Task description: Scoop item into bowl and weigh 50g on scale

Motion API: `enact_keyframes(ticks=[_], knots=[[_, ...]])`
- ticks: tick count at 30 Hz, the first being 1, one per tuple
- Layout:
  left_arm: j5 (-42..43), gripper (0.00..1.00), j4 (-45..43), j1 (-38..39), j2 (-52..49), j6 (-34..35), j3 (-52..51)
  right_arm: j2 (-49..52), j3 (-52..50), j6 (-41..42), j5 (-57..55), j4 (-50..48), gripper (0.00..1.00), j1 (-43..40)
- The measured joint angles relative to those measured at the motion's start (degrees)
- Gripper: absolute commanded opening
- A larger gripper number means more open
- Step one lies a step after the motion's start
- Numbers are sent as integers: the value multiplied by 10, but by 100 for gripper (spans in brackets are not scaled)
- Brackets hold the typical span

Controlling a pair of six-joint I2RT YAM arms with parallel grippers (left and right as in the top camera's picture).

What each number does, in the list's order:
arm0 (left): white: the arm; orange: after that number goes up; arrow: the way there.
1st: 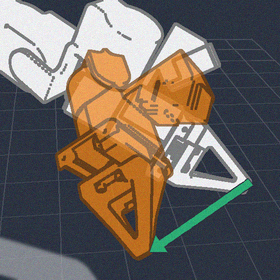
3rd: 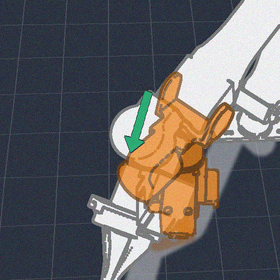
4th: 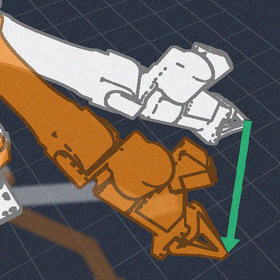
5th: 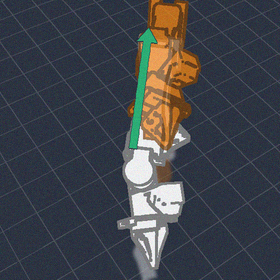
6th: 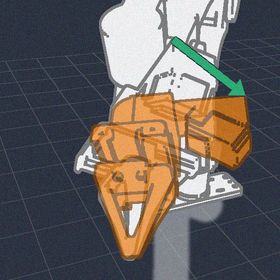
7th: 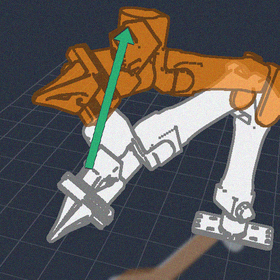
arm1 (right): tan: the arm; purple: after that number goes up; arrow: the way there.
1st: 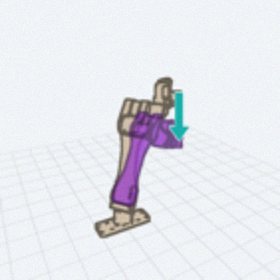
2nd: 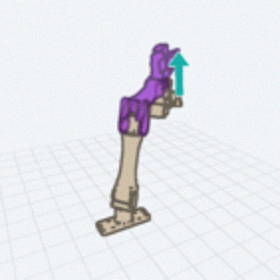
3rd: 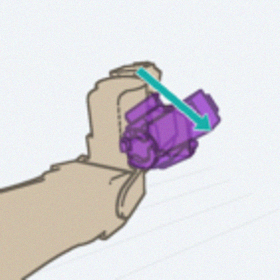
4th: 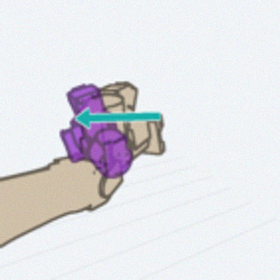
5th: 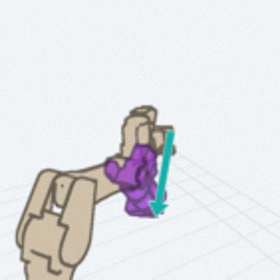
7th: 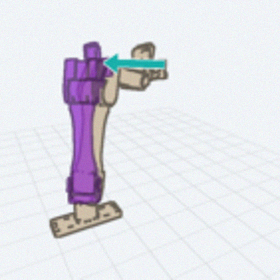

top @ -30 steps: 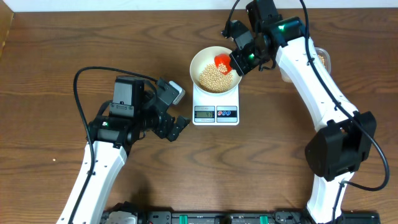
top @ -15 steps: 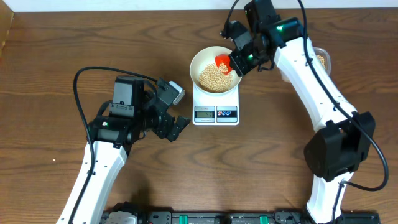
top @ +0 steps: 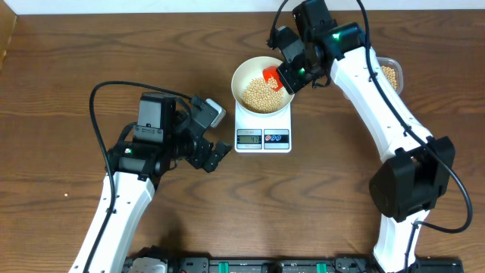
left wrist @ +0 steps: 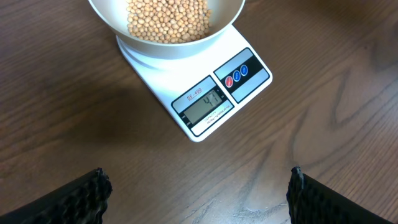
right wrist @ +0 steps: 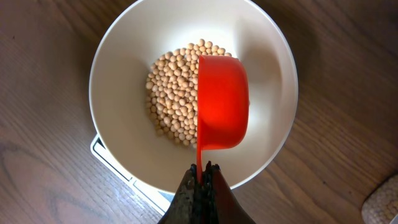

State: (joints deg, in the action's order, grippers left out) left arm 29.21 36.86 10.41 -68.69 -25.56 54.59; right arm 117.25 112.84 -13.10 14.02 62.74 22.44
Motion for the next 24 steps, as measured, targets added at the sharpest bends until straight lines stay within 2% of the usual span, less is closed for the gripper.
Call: enact_keyframes(ticks=[24], knots=[[0, 93, 0, 0, 0, 0, 0, 0, 0, -13, -12, 0, 1, 7]])
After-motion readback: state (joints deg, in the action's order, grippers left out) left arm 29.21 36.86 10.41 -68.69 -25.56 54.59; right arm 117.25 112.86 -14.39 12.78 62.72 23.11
